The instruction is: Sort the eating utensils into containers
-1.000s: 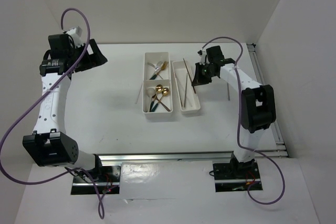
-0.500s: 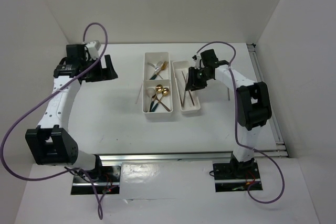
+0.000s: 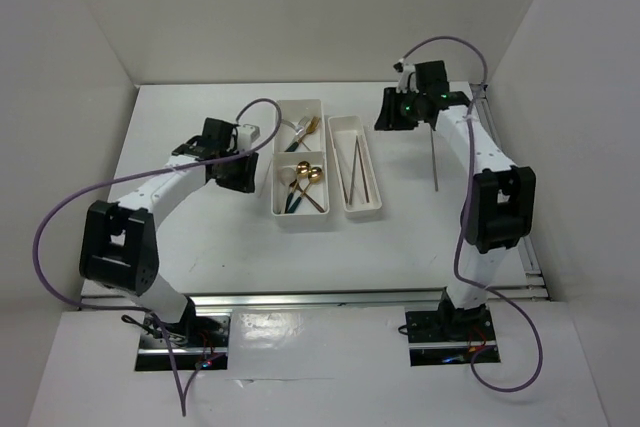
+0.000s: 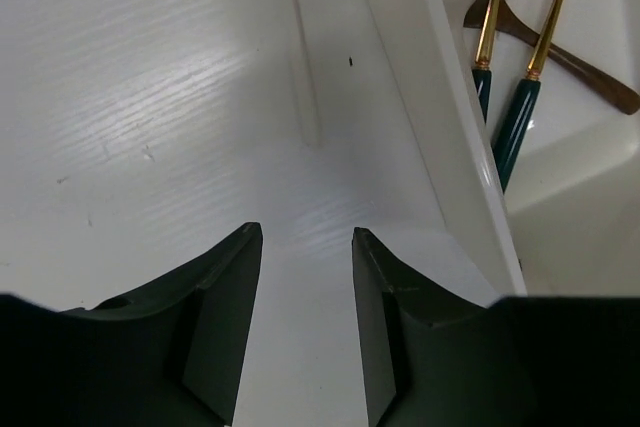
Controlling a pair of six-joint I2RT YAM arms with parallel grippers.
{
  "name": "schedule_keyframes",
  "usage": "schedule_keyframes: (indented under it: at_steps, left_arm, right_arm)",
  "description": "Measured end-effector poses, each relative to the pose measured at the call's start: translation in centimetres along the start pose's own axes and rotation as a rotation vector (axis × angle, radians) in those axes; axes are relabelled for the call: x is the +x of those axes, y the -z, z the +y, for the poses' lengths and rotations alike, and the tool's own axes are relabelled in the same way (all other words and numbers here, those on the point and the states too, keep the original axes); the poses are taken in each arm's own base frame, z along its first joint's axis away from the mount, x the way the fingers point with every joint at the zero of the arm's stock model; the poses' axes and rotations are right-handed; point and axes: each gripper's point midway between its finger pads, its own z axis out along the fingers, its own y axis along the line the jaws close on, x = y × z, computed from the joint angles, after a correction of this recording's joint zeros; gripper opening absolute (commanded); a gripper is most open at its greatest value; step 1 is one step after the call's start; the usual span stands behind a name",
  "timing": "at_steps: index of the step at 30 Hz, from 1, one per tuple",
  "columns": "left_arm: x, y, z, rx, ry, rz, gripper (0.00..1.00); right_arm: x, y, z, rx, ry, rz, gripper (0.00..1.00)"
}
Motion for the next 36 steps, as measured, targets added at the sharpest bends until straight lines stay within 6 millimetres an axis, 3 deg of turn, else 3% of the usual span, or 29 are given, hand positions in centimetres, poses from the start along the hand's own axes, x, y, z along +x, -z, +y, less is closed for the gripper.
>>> schedule_keyframes:
  at_steps: [5,12,22,36]
  left_arm:
    - [0.2,-3.4,-0.2,-0.017,-0.032,0.032,0.55]
    - [-1.2,-7.2,-0.8,-0.055,-0.064,0.049,0.57]
    - [-3.3,-8.8,-1.2,-0.085,-0.066,0.021,0.51]
    - [-2.4,-10.6,0.3,-0.131,-0.027,0.055,0.42]
  right_arm:
    - [-2.5,4.1,-3.5,0.074,-0.019,-0.096,0.43]
    - [-2.9,7.1,-3.2,0.094,0.004,-0.143,0.43]
    - [-1.2,7.4,-4.9,0.123,-0.031,-0.114,0.42]
    - [-1.2,7.6,-5.1,0.127,-0.035,-0.117,0.42]
